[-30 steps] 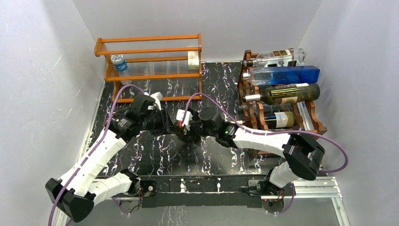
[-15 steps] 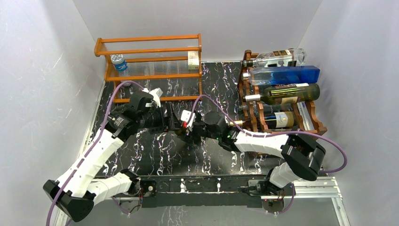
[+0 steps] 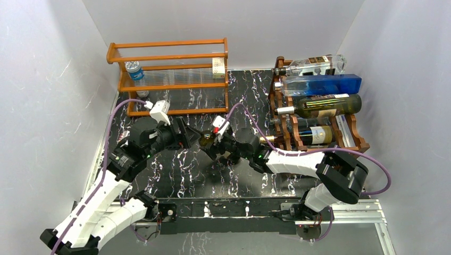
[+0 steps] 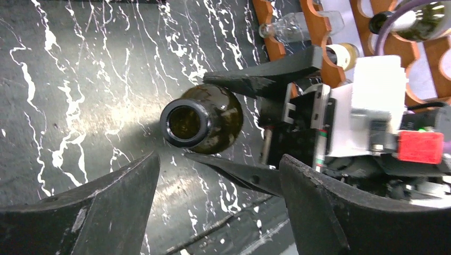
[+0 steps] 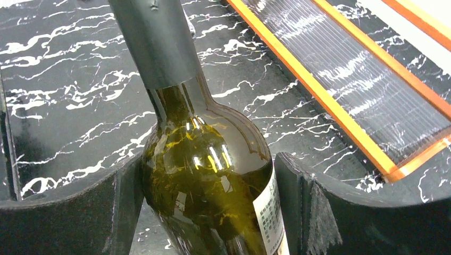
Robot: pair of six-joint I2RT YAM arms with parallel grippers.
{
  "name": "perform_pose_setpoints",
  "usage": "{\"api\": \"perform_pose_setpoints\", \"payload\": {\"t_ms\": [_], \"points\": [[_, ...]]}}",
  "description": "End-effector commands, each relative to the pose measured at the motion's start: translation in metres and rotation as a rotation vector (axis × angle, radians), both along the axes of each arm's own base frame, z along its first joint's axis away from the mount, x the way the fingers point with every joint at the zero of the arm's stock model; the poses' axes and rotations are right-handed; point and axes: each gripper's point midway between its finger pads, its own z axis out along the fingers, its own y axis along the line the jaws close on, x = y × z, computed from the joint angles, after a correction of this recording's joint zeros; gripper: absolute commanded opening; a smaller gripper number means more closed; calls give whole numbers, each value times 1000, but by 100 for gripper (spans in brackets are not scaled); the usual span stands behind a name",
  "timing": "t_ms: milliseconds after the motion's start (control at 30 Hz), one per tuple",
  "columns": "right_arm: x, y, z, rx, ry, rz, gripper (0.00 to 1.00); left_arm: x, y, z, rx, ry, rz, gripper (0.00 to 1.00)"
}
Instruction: Take the wine bottle off the wine rack
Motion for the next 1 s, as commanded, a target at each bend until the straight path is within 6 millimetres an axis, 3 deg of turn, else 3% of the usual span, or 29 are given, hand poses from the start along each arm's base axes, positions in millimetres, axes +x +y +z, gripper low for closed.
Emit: {"api": "perform_pose_setpoints", "payload": {"t_ms": [0, 167, 333, 433, 500, 700, 967], "points": [[11, 1, 31, 143, 33, -80, 28, 27, -7, 12, -31, -191, 11, 80], [10, 1, 31, 143, 31, -74, 27, 48, 0, -6, 21, -184, 97, 71], [7, 2, 25, 114, 15, -49, 26, 60, -12, -16, 18, -38, 134, 74], [7, 1, 25, 108, 6, -48, 25, 61, -17, -28, 20, 53, 144, 61], [7, 1, 25, 102, 2, -47, 25, 58, -22, -26, -16, 57, 129, 58], [4, 0, 27, 91, -5, -31, 25, 45, -18, -24, -10, 81, 105, 70], [1, -5, 34, 97, -18, -27, 24, 44, -27, -29, -1, 112, 55, 47]]}}
